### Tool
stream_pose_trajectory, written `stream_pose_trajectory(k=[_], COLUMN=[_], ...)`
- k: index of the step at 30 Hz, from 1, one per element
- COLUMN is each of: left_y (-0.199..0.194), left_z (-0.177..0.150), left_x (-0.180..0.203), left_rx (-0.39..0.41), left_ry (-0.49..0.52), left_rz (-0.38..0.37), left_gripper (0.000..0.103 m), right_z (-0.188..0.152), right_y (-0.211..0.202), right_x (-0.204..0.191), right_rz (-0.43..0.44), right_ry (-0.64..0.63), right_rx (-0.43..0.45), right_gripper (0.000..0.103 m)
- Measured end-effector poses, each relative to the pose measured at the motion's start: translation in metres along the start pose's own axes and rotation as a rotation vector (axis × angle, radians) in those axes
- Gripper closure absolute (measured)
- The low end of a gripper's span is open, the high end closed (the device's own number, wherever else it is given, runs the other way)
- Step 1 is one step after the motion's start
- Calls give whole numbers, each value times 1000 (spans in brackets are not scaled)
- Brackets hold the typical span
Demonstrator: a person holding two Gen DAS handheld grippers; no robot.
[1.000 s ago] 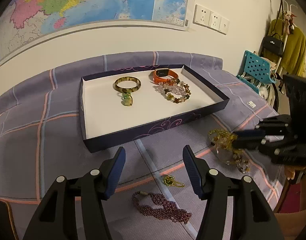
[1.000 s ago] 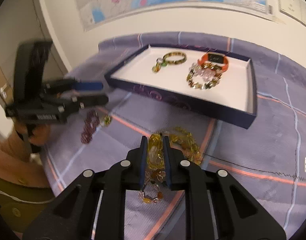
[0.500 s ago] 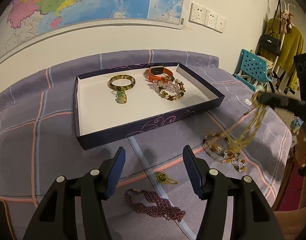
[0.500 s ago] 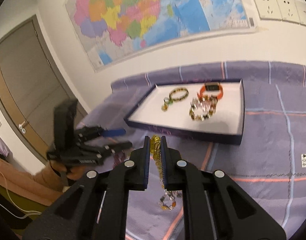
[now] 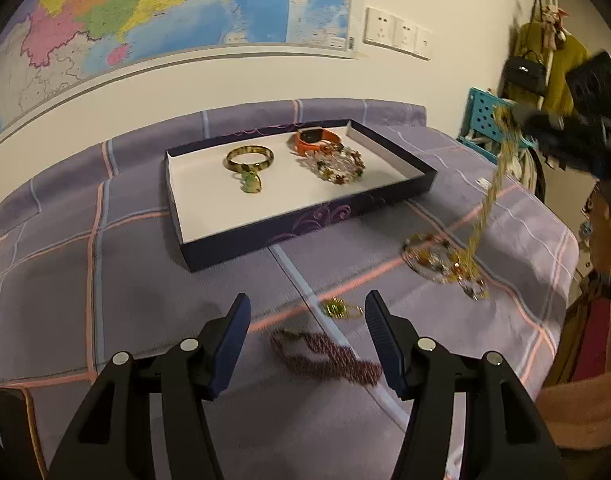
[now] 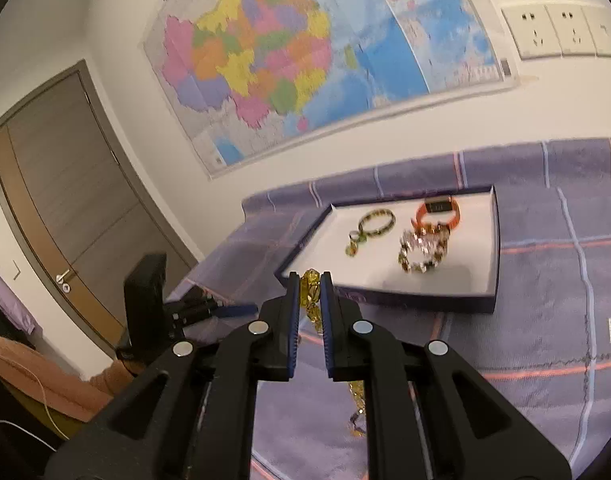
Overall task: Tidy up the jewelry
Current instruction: 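Grasp the long yellow bead necklace with the right tool and lift it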
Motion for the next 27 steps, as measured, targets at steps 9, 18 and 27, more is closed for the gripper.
stream_pose_trajectory(k=[9,18,27], left_y=[-7,16,43], left_z=[-14,-2,0], left_x=[16,22,16], left_rx=[-3,-34,-117], left_ry=[83,124,89], left_rz=[-45,-21,-44], left_gripper=[46,48,79], right_z=[24,40,42], right_y=[-23,-25,-14], right_x=[-18,-29,-28], right_rz=[29,42,48], right_ry=[-31,-46,-39], right_rx=[92,124,109], right_gripper=[93,93,93])
Point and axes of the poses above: each gripper's, at about its wrist camera, not at the fingertips, and y roughly the way its jaws point, x to its right, z to its top, the point moved 2 cm from there along y, roughly the way its jaws point, and after that the axes turned 5 degrees about -z, right-handed, at the moved point
